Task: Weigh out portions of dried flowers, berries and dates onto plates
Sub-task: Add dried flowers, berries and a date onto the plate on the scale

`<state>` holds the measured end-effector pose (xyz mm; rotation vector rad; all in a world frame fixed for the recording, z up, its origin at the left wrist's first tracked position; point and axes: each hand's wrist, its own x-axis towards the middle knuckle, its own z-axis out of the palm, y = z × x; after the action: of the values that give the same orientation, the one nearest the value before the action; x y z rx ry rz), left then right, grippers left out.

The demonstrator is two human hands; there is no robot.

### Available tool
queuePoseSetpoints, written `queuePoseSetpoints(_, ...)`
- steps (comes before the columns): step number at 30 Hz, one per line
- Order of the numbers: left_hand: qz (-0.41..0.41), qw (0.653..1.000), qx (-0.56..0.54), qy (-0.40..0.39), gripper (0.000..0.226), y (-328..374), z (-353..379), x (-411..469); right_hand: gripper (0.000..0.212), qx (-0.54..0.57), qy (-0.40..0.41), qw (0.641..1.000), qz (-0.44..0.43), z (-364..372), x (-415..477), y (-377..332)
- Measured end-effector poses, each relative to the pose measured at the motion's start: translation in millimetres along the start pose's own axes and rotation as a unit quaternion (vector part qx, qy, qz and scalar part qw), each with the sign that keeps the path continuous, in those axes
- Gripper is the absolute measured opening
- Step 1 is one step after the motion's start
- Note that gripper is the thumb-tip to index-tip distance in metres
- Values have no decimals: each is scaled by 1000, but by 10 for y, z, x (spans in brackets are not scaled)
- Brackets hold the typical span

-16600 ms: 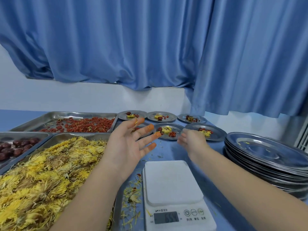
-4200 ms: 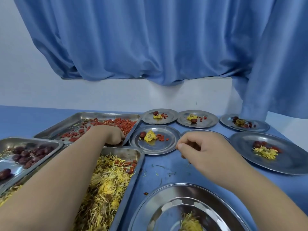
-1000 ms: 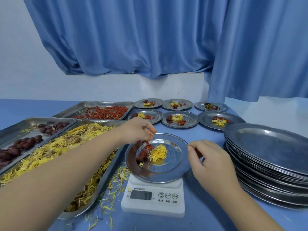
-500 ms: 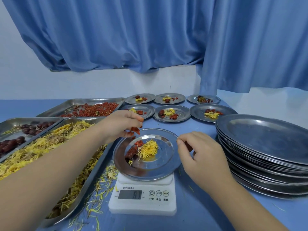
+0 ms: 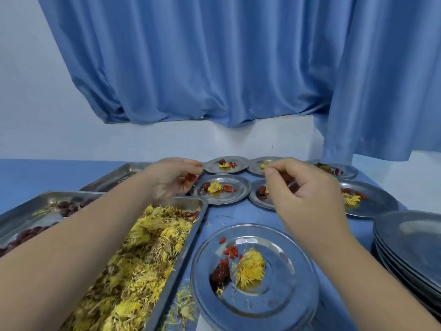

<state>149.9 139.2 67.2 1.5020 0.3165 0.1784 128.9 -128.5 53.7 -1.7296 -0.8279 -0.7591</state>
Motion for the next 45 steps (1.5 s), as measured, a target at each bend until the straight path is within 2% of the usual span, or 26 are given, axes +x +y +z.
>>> queuePoseSetpoints(4, 24, 997, 18, 75, 41, 75, -300, 348, 18, -18, -25, 999, 10, 74, 45, 213)
queuePoseSetpoints(7, 53, 987, 44, 149, 36, 60, -487, 683, 19, -52, -38, 998, 8, 82, 24, 342)
queuePoseSetpoints(9, 65, 967, 160, 187, 32, 21, -571, 834, 22, -63, -42, 997, 11, 82, 17, 406)
queuePoseSetpoints(10, 64, 949, 244, 188, 26, -11, -615, 887, 22, -58, -45, 997, 17, 81, 16, 431)
queuePoseSetpoints(12, 22, 928, 335, 162, 19, -112, -681, 953, 23, -59, -51, 997, 23, 84, 19, 467)
queuePoseSetpoints(15, 7, 900, 417, 127, 34, -243, -703, 1049, 21, -95, -62, 993, 14, 78, 31, 488)
queuePoseSetpoints(18, 40, 905, 403, 129, 37, -288, -710, 1102, 21, -93, -72, 993, 17, 45, 46, 487)
queuePoseSetpoints(22, 43, 896, 408, 168, 36, -337, -753, 1180, 20, -93, -80, 992, 12, 35, 56, 472)
queuePoseSetpoints(26, 37, 886, 425, 183, 22, -339, -783, 1187, 22, -128, -103, 986, -10, 49, 47, 472)
queuePoseSetpoints(33, 13, 924, 342, 170, 7, -324, -812, 1182, 19, -145, -115, 983, -21, 32, 55, 463)
queuePoseSetpoints(38, 24, 929, 334, 160, 28, -375, -852, 1196, 20, -141, -121, 982, -22, 20, 65, 447)
queuePoseSetpoints(45, 26, 925, 358, 127, 36, -363, -845, 1127, 21, -127, -128, 983, -25, 15, 77, 428)
